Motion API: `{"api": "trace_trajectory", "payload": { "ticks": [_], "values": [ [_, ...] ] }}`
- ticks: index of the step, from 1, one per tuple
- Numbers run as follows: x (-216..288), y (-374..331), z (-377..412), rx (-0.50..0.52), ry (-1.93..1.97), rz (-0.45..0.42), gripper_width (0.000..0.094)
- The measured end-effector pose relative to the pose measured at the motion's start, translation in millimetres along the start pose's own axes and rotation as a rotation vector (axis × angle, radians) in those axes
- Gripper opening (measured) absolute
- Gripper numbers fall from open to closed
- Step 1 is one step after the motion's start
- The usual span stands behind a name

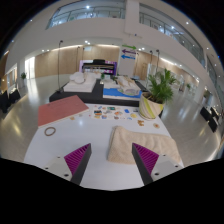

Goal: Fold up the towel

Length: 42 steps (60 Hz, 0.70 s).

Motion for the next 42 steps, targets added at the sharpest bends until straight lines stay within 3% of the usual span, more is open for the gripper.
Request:
{"api": "trace_trajectory", "payload": {
  "ticks": [22, 30, 31, 32, 34, 35, 40, 42],
  "values": [
    [-2, 178, -6, -0.036, 0.006, 0.100, 0.0842],
    [-8, 198, -7, -0.025, -0.014, 0.132, 0.0748],
    [-8, 199, -5, -0.011, -0.013, 0.127, 0.0645],
    [-8, 199, -4, 0.000, -0.014, 0.125, 0.0639],
    [-9, 200, -3, 0.005, -0.024, 0.136, 0.0488],
    [-8, 200, -3, 0.005, -0.032, 0.136, 0.0455],
    [-6, 201, -14, -0.096, -0.101, 0.141, 0.0023],
    [-6, 201, -11, -0.085, -0.094, 0.135, 0.0007]
  ]
}}
Point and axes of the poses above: the point between the fingertips, and its own axes, seen from behind it with the camera up: z to the left, x up, y forward, the way the camera looks, the point moved 8 cm from there along -y, backward, against the way the camera looks, and after that the axes turned 13 degrees about z, right-handed, at the moved point
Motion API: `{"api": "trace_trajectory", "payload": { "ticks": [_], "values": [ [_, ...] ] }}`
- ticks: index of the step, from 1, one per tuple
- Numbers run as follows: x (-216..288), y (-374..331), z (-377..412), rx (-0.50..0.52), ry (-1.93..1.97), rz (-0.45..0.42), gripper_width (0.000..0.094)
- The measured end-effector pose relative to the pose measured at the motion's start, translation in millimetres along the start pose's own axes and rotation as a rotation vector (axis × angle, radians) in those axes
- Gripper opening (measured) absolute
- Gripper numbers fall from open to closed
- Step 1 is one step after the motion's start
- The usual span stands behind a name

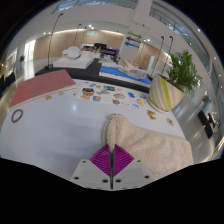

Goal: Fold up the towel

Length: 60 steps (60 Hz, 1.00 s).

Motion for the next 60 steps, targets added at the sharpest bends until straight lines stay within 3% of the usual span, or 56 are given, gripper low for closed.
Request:
{"api": "trace_trajectory", "payload": {
  "ticks": [10, 15, 27, 33, 46, 47, 53, 55, 60],
  "values": [
    [18, -36, -14, 0.111, 0.069, -0.002, 0.0008],
    [35, -73, -26, 0.233, 0.154, -0.018, 0.0006],
    [72, -151, -55, 0.403, 0.232, -0.129, 0.0007],
    [73, -162, -101, 0.379, 0.267, -0.154, 0.0007],
    [20, -106, -202, 0.243, 0.259, -0.088, 0.0035],
    [16, -100, -207, 0.231, 0.253, -0.082, 0.0095],
    [-11, -67, -235, 0.189, 0.226, -0.021, 0.0902],
    [-18, -63, -240, 0.187, 0.221, -0.015, 0.0795],
    [-29, -78, -259, 0.188, 0.219, -0.010, 0.0862]
  ]
}}
Point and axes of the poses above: the point between the fingertips, and its own axes, seen from behind it with the camera up: z to the left, x up, y forward, the way the camera looks, the point moved 8 cm from there along -y, backward, against the way the camera looks, and after that the axes turned 13 degrees about z, right-handed, at the moved point
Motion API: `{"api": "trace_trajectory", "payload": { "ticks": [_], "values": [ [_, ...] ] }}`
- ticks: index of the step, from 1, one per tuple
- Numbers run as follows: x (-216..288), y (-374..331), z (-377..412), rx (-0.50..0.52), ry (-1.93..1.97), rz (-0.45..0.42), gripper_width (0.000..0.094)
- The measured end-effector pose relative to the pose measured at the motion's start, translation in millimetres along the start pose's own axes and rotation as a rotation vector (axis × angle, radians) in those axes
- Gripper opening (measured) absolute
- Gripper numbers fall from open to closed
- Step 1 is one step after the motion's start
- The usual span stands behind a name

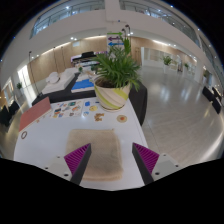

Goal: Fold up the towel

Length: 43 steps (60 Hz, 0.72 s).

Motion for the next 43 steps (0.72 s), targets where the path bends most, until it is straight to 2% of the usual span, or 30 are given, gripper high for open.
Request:
{"api": "trace_trajectory", "payload": {
  "ticks": [8, 20, 30, 43],
  "values": [
    [-14, -72, -11, -0.010, -0.008, -0.008, 0.0854],
    [-52, -182, -20, -0.080, -0.020, 0.028, 0.0852],
    [-73, -215, -26, -0.118, -0.053, 0.009, 0.0844],
    [-77, -211, -30, -0.124, -0.030, -0.007, 0.0851]
  ]
}}
Point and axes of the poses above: the point between the fingertips, and its own axes, seen from behind it with the camera up: z to the left, x up, y forward, the way the camera looks, the point moved 8 cm from there along -y, backward, against the way the camera looks, and after that the axes turned 13 degrees about z, right-handed, at the moved point
